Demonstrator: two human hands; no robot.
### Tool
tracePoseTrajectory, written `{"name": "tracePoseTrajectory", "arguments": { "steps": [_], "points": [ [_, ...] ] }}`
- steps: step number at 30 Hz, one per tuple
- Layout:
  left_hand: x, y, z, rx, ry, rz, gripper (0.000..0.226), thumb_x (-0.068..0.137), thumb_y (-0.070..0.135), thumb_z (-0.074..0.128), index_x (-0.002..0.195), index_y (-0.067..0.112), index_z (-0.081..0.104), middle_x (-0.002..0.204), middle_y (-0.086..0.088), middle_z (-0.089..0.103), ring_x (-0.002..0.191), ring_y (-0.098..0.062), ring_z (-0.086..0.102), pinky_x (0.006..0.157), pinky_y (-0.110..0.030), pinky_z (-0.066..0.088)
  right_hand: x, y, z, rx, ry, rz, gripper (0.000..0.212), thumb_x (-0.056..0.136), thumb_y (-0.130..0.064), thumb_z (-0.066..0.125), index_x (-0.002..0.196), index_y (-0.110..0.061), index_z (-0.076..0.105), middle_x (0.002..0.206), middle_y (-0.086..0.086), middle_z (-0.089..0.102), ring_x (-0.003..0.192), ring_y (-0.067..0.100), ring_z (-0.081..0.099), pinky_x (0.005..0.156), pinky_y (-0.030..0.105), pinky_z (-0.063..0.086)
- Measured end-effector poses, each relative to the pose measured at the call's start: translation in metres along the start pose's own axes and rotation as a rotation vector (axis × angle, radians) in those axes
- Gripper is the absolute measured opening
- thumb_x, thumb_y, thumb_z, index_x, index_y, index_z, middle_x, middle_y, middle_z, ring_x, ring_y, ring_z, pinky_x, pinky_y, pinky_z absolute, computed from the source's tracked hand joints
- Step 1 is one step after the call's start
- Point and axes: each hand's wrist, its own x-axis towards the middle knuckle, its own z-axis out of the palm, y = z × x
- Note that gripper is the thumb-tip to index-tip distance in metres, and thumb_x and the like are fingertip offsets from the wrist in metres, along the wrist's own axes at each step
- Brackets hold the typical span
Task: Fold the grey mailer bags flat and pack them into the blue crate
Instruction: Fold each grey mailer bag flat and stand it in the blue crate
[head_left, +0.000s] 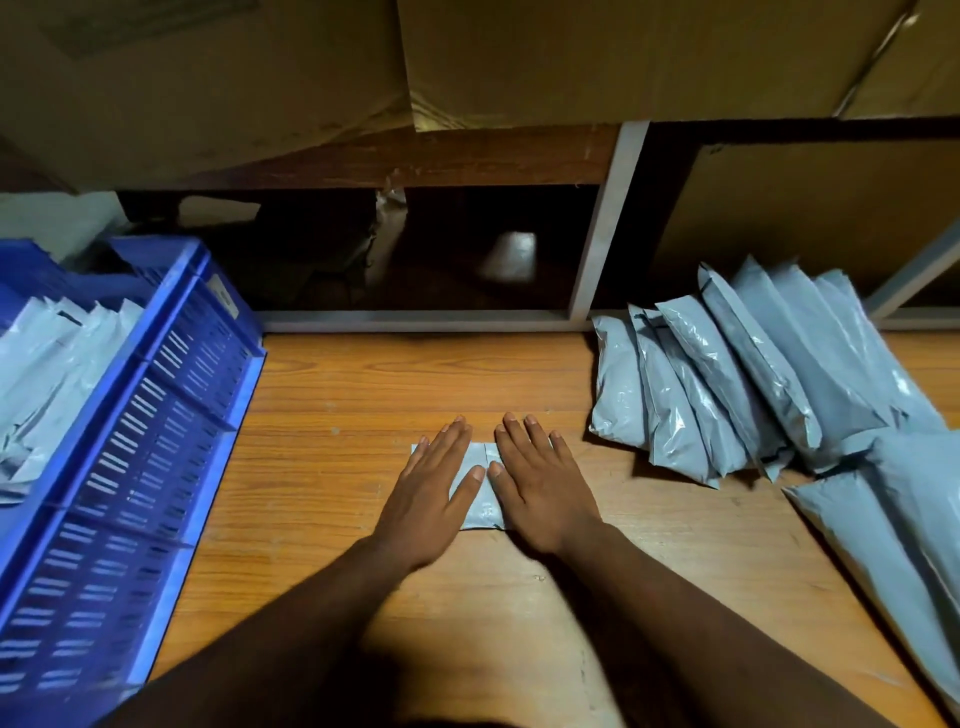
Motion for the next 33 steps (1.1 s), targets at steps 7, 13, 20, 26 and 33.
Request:
{"name": "tracePoseTrajectory", "arguments": {
  "steps": [7, 13, 20, 26, 33],
  "points": [
    [-0.006, 0.003, 0.004, 0.178, 0.056, 0.014, 0.077, 0.102, 0.055, -0.007, 0.162, 0.017, 0.022, 0.169, 0.006, 0.015, 0.156, -0.006, 0.001, 0.128, -0.033, 0.0, -0.001, -0.025, 0.011, -0.056, 0.083, -0.053, 0.058, 0.111, -0.04, 0.016, 0.163, -0.017, 0.025, 0.171, 0.0, 0.019, 0.159, 0.022, 0.011, 0.129, 0.044, 0.003],
    [-0.004, 0.008, 0.008, 0.283, 0.015, -0.024, 0.077, 0.1, 0.048, -0.015, 0.164, 0.016, 0.015, 0.171, 0.003, 0.004, 0.157, -0.012, -0.006, 0.128, -0.037, -0.001, 0.001, -0.024, 0.015, -0.115, 0.079, -0.041, 0.058, 0.111, -0.039, 0.016, 0.163, -0.015, 0.025, 0.171, 0.002, 0.019, 0.159, 0.025, 0.011, 0.129, 0.046, 0.006],
    [-0.021, -0.014, -0.004, 0.282, 0.033, -0.136, 0.081, 0.098, 0.066, -0.004, 0.164, 0.02, 0.0, 0.17, 0.006, -0.008, 0.156, -0.008, -0.014, 0.126, -0.034, -0.01, -0.019, 0.008, 0.008, -0.08, 0.092, 0.043, 0.061, 0.11, -0.048, 0.01, 0.166, -0.023, 0.008, 0.173, -0.006, 0.002, 0.159, 0.015, -0.005, 0.127, 0.046, -0.008],
    [-0.02, -0.015, -0.008, 0.254, -0.038, -0.139, 0.076, 0.102, 0.066, 0.005, 0.163, 0.023, -0.008, 0.17, 0.008, -0.015, 0.153, -0.005, -0.022, 0.124, -0.03, -0.015, -0.021, 0.009, 0.007, -0.068, 0.071, 0.065, 0.063, 0.109, -0.05, 0.011, 0.166, -0.024, 0.005, 0.172, -0.008, -0.003, 0.159, 0.016, -0.008, 0.127, 0.045, -0.01],
    [-0.025, -0.018, -0.018, 0.289, -0.134, -0.168, 0.079, 0.098, 0.07, 0.002, 0.161, 0.027, -0.017, 0.167, 0.011, -0.022, 0.153, -0.008, -0.023, 0.127, -0.038, -0.01, -0.036, 0.014, 0.001, -0.128, 0.024, 0.11, 0.066, 0.107, -0.056, 0.006, 0.165, -0.027, -0.005, 0.172, -0.007, -0.012, 0.157, 0.016, -0.018, 0.126, 0.042, -0.015]
  ]
}}
